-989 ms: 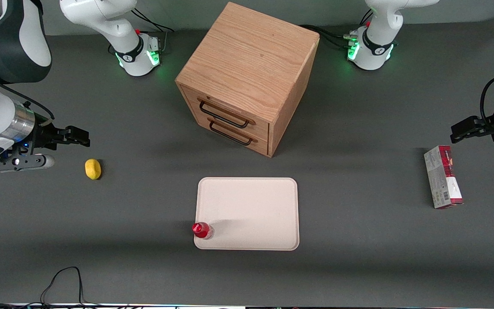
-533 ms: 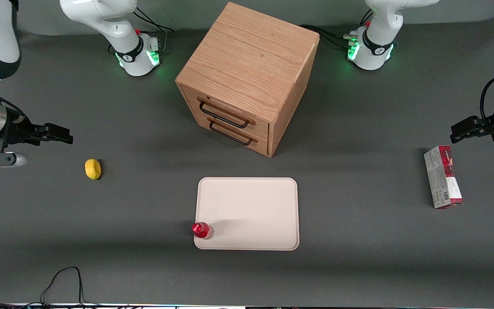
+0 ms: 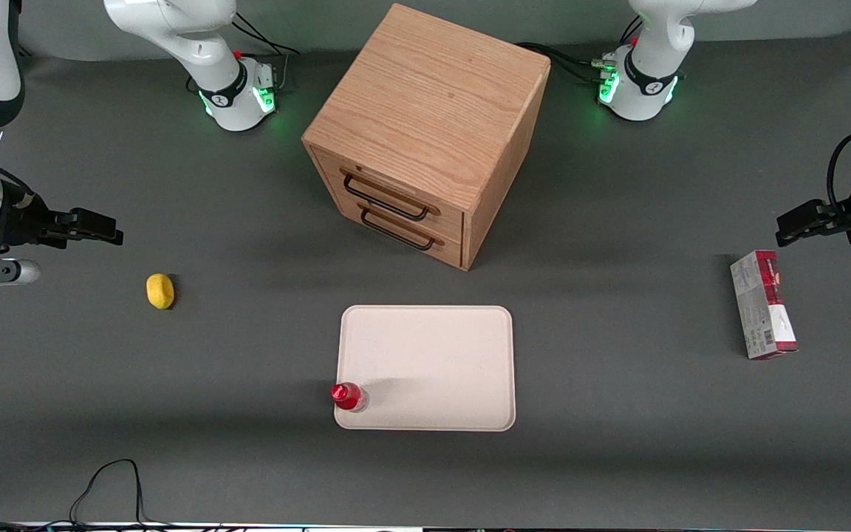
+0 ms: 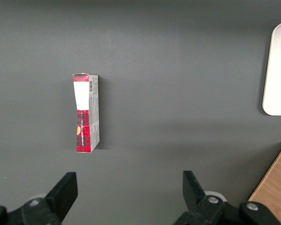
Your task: Place coke bottle on tray
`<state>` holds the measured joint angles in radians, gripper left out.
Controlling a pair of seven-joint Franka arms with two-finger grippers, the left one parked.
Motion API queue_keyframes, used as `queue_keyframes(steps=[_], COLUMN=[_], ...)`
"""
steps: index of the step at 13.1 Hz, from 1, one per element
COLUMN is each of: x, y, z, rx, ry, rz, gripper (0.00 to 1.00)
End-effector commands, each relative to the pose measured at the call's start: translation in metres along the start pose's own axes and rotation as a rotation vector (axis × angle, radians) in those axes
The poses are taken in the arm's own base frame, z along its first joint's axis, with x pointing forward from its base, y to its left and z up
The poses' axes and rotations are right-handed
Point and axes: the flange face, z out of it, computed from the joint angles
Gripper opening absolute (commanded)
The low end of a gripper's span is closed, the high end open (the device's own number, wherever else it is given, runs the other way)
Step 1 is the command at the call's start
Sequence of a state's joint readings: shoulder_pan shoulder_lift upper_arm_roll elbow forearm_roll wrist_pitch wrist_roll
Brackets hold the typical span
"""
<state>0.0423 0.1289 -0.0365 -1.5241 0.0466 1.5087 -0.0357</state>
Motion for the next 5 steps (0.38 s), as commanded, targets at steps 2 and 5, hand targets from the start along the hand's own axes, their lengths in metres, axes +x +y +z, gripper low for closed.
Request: queue_keyframes(steps=[2,5], x=[-0.0156,-0.0127], y=[-0.0084,-0.0107], z=[-0.0071,-0.0059], rx=[-0.032,-0.029], ry=[-0.023,-0.027], rz=[-0.081,-0.091], gripper=[1.0,1.0])
